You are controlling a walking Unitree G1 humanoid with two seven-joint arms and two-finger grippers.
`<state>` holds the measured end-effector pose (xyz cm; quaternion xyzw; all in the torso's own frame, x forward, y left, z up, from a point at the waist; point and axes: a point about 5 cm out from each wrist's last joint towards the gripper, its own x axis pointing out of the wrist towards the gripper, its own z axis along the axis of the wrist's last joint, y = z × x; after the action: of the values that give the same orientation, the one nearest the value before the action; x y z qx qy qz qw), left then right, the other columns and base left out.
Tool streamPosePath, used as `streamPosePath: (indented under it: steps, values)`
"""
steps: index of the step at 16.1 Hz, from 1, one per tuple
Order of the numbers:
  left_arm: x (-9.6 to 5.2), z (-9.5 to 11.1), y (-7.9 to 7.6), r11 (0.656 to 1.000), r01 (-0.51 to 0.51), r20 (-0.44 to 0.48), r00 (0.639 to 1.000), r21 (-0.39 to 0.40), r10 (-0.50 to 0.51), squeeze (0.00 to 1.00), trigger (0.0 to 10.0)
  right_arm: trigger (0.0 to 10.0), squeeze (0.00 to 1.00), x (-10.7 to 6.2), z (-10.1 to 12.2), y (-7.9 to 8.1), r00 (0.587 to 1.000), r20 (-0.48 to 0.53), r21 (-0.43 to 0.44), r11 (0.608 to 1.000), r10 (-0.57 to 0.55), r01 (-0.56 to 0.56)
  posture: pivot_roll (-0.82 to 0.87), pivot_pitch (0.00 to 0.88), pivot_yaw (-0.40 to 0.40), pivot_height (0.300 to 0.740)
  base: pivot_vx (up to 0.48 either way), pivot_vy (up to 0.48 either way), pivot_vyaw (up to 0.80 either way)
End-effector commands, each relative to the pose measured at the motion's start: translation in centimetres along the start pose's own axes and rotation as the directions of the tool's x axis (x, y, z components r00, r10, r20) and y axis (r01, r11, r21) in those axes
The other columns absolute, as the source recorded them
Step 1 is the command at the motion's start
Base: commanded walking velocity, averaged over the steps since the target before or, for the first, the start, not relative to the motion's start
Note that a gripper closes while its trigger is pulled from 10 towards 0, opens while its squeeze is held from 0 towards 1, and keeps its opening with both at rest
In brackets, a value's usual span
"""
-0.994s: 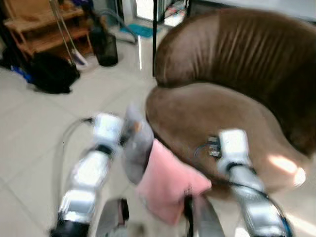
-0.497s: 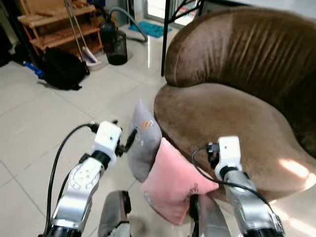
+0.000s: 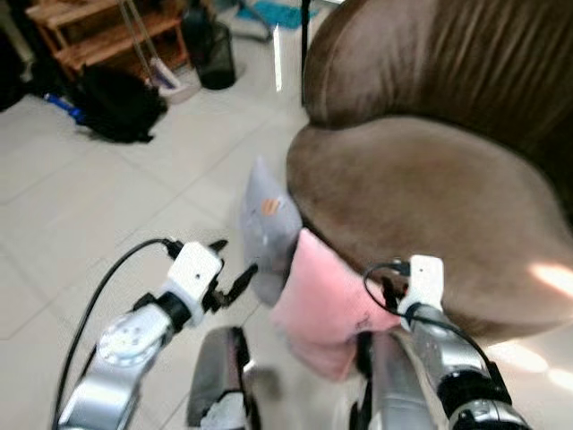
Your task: Move the pillow to the sofa from floor
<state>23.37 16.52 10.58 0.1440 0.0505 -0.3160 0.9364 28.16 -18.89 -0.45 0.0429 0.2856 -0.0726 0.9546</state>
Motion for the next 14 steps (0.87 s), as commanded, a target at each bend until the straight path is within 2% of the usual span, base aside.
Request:
streamPosePath:
  steps: [1,2,4,7,9,11,14]
  values:
    - [-0.3,0.2,-0.3,0.999,0.051,-0.003,0.999,-0.005,-0.051,0.00,10.0,10.0,1.00,-0.1,-0.7,-0.4,1.000,-0.019,0.036,0.999,-0.022,0.022,0.09,0.251,0.100,0.574,0.000,0.000,0.00]
    - [-0.7,0.4,-0.6,0.994,0.104,-0.001,0.995,-0.012,-0.104,0.00,10.0,10.0,1.00,-0.1,-0.8,-0.8,0.999,-0.015,0.062,0.997,-0.045,0.046,0.11,0.278,0.109,0.574,0.000,0.000,0.00]
    - [-1.0,0.9,-1.2,0.990,0.138,-0.001,0.990,-0.025,-0.138,0.00,10.0,10.0,1.00,0.1,-0.1,-2.3,0.995,0.033,0.163,0.983,-0.094,0.087,0.14,0.302,0.124,0.574,0.000,0.000,0.00]
    - [-2.3,1.5,-1.4,0.989,0.144,-0.001,0.989,-0.040,-0.145,0.00,10.0,10.0,1.00,0.0,0.7,-4.0,0.979,0.084,0.355,0.924,-0.186,0.145,0.18,0.321,0.133,0.574,0.000,0.000,0.00]
    - [-2.7,1.7,-1.3,0.988,0.149,-0.008,0.989,-0.048,-0.149,0.00,10.0,10.0,1.00,0.1,0.0,-3.9,0.982,0.042,0.445,0.883,-0.184,0.147,0.19,0.329,0.137,0.574,0.000,0.000,0.00]
    - [-3.1,2.0,-1.4,0.985,0.166,-0.015,0.986,-0.057,-0.167,0.00,10.0,10.0,1.00,0.1,-1.5,-3.2,0.986,-0.039,0.479,0.863,-0.160,0.159,0.22,0.342,0.148,0.574,0.000,0.000,0.00]
    - [-3.4,2.3,-1.5,0.981,0.184,-0.017,0.982,-0.068,-0.186,0.00,10.0,10.0,1.00,0.1,-2.1,-2.6,0.990,-0.047,0.541,0.829,-0.133,0.137,0.23,0.343,0.153,0.574,0.000,0.000,0.00]
